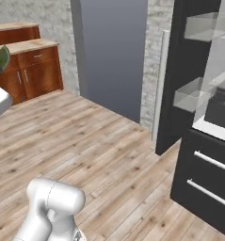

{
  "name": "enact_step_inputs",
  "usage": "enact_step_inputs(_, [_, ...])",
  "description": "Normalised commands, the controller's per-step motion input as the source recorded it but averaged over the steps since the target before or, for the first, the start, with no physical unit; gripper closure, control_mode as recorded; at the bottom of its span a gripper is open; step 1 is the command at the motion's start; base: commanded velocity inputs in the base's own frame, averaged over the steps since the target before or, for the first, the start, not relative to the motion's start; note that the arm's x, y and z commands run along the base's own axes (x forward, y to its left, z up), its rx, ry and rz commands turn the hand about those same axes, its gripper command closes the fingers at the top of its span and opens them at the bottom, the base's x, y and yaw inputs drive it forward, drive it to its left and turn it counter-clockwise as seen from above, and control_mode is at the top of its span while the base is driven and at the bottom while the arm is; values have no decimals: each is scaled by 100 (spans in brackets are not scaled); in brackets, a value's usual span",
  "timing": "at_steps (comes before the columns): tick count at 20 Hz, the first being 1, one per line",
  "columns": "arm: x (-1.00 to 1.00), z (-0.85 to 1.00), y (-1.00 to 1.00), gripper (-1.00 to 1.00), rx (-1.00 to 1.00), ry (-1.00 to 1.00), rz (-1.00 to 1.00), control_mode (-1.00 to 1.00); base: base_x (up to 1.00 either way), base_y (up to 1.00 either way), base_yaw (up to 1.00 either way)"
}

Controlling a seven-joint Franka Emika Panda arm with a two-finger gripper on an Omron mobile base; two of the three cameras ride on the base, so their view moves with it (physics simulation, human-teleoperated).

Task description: There is a bowl on the dining counter. Grab a lemon wedge from the fridge and place it in the bowl. Then get the liquor bottle and glass cup from the cabinet and place them next to the bowl.

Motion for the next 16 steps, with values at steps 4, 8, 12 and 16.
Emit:
enact_step_inputs(4, [0, 0, 0, 100, 0, 0, 0, 100, 88, 21, 37])
enact_step_inputs(8, [0, 0, 0, 100, 0, 0, 0, 100, 95, -19, 23])
enact_step_inputs(12, [0, 0, 0, 100, 0, 0, 0, 100, 85, -43, 28])
enact_step_inputs(16, [0, 0, 0, 100, 0, 0, 0, 100, 100, 3, 32])
